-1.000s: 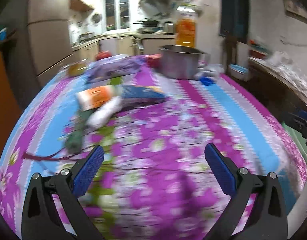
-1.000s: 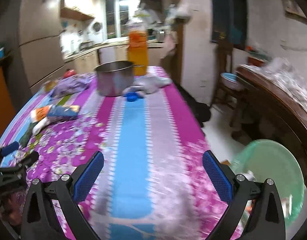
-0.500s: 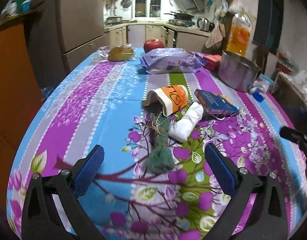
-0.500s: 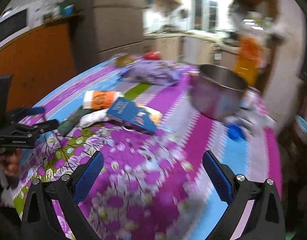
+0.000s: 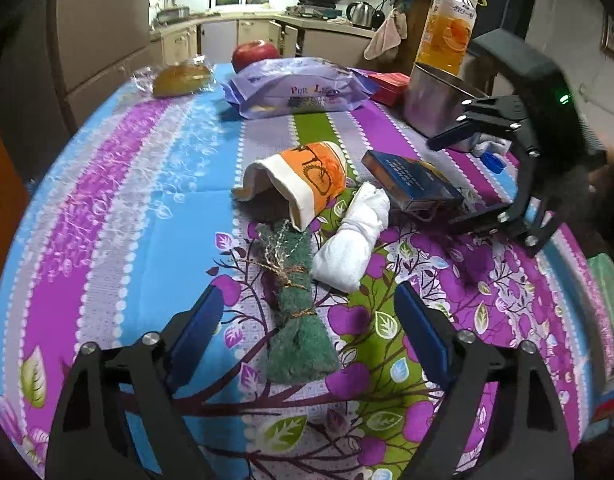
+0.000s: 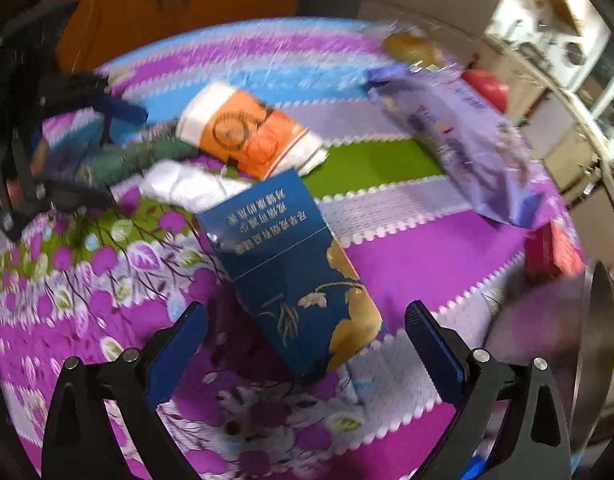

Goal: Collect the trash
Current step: 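Grasp the green scrubber roll with left gripper while right grasps the blue cigarette box, then carry the blue box with the right gripper over the green bin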

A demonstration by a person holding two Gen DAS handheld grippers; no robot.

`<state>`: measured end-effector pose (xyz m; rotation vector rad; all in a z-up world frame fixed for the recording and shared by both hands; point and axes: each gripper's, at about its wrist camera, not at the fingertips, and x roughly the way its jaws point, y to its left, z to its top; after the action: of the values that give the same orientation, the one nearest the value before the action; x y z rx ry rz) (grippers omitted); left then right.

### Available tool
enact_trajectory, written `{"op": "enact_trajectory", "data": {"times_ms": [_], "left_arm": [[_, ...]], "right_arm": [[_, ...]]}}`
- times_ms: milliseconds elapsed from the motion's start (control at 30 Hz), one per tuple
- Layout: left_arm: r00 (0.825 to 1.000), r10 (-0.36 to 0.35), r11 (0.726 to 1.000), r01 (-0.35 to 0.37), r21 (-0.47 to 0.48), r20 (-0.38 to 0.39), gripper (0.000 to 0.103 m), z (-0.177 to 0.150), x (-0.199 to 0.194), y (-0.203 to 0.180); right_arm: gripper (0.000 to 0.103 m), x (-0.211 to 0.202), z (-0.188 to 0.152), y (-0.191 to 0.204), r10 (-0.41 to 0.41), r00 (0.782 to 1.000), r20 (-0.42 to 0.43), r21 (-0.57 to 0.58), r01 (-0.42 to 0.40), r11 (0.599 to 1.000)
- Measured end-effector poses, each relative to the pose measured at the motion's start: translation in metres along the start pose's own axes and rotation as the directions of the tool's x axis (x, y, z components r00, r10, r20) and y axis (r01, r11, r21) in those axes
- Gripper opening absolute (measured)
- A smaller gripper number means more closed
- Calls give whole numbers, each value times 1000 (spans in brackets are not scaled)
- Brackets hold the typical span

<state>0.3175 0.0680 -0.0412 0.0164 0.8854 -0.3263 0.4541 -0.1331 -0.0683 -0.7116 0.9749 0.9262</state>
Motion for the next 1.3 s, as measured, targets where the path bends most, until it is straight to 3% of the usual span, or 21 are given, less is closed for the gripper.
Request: {"op": "enact_trajectory", "data": {"times_ms": [67, 133, 167, 200, 267, 367, 467, 633, 733, 833, 1000, 1133, 1233, 1300], "left_arm": [[1000, -22, 1000, 22, -13, -10, 78, 1, 4, 6], [1000, -11, 1000, 11, -8, -19, 67, 1, 7, 7], [1000, 3, 1000, -3, -1, -24, 63, 1, 9, 7], [1000, 22, 1000, -22, 17, -16, 54, -1, 9, 4], [999, 32, 999, -32, 34, -12, 37, -2, 7, 1], [1000, 17, 1000, -16, 20, -17, 17, -6, 4, 0], [1000, 25, 1000, -25, -2, -16, 14, -12, -2, 1], [1000, 27, 999, -27, -36, -9, 14, -34, -27, -5], [998, 68, 997, -69, -32, -15, 14, -48, -40, -13], [997, 75, 996, -76, -36, -18, 14, -56, -50, -21], [998, 57, 998, -57, -1, 6, 14, -59, -63, -50], [999, 46, 997, -47, 68, 18, 14, -55, -65, -83], [998, 50, 994, -53, 95, 41, 14, -48, -67, -102], [998, 44, 993, -50, 109, 52, 14, -42, -68, -113]], "right_arm": [[98, 11, 5, -5, 8, 1000, -25, -11, -8, 1000], [95, 15, 7, -8, 49, 998, -31, 2, -49, 999], [87, 16, 8, -11, 77, 997, -30, 11, -77, 997], [79, 16, 8, -13, 119, 992, -27, 29, -119, 993], [69, 12, 4, -12, 121, 993, -4, 33, -121, 992], [67, 5, -6, 1, 115, 993, 12, 43, -115, 992], [65, -5, -23, 21, 88, 995, 39, 93, -92, 991], [63, -27, -65, 63, -33, 997, 64, 321, 11, 947], [61, -44, -89, 90, -29, 994, 104, 477, -24, 879], [60, -59, -111, 118, 10, 984, 177, 614, -118, 781], [59, -78, -142, 148, -13, 957, 289, 744, -216, 633], [59, -94, -170, 158, -102, 935, 340, 833, -249, 495], [59, -113, -199, 163, -189, 905, 382, 880, -293, 373], [59, -124, -215, 167, -230, 888, 398, 892, -316, 323]]}}
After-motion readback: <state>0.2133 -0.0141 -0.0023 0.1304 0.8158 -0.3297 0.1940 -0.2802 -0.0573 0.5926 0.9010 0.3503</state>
